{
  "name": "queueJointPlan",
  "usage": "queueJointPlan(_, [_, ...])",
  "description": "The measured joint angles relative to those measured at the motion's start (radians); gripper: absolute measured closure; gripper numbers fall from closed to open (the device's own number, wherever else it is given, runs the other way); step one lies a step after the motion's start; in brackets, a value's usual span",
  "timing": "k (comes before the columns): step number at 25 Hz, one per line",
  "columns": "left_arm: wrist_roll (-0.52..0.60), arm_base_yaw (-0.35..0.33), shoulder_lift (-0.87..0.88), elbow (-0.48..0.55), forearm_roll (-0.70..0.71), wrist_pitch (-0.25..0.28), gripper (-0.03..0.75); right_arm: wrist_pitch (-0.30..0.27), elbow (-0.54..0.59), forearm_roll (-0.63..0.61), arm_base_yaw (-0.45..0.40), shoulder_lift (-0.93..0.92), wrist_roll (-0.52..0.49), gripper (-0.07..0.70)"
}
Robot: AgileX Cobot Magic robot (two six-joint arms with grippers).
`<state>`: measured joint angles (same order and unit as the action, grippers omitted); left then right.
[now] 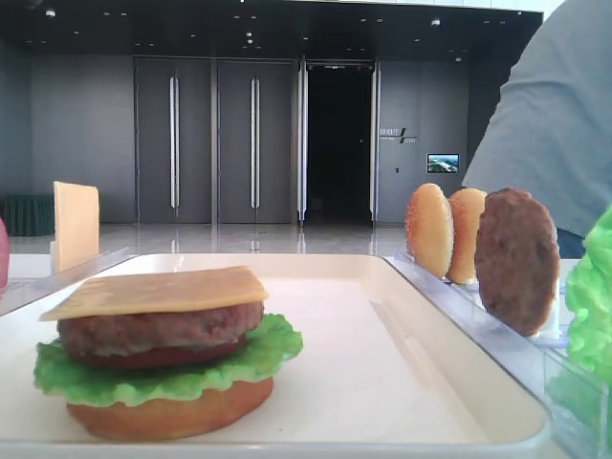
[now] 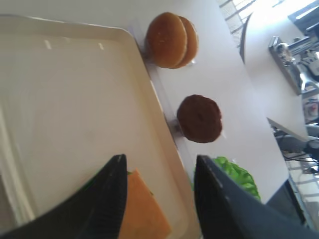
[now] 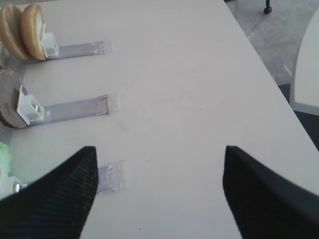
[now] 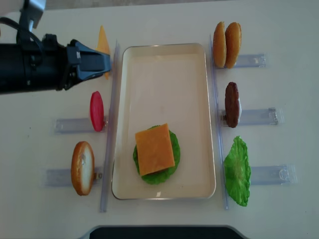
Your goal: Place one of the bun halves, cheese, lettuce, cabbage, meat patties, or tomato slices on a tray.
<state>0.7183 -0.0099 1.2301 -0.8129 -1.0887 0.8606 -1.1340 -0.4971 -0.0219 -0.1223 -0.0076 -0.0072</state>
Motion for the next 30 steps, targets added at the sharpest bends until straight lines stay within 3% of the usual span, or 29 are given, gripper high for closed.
queueJointPlan(5, [-0.178, 0.000, 0.010, -0.127, 0.239, -0.063, 0.370, 0.000, 0.000, 0.000, 0.000, 0.000, 0.000, 0.104])
queueJointPlan(9, [-0.368, 0.000, 0.064, -0.238, 0.512, -0.054, 0.370, 0.000, 0.000, 0.000, 0.000, 0.000, 0.000, 0.104])
queueJointPlan(14, [-0.529, 0.000, 0.155, -0.350, 0.830, 0.020, 0.370, 0.000, 0.000, 0.000, 0.000, 0.000, 0.000, 0.104])
queueJointPlan(18, [-0.606, 0.000, 0.229, -0.407, 1.000, 0.104, 0.370, 0.000, 0.000, 0.000, 0.000, 0.000, 0.000, 0.104])
queueJointPlan(21, [-0.654, 0.000, 0.280, -0.438, 1.059, 0.163, 0.370, 0.000, 0.000, 0.000, 0.000, 0.000, 0.000, 0.104])
queueJointPlan(30, [-0.711, 0.000, 0.347, -0.564, 1.137, 0.267, 0.370, 0.000, 0.000, 0.000, 0.000, 0.000, 0.000, 0.104])
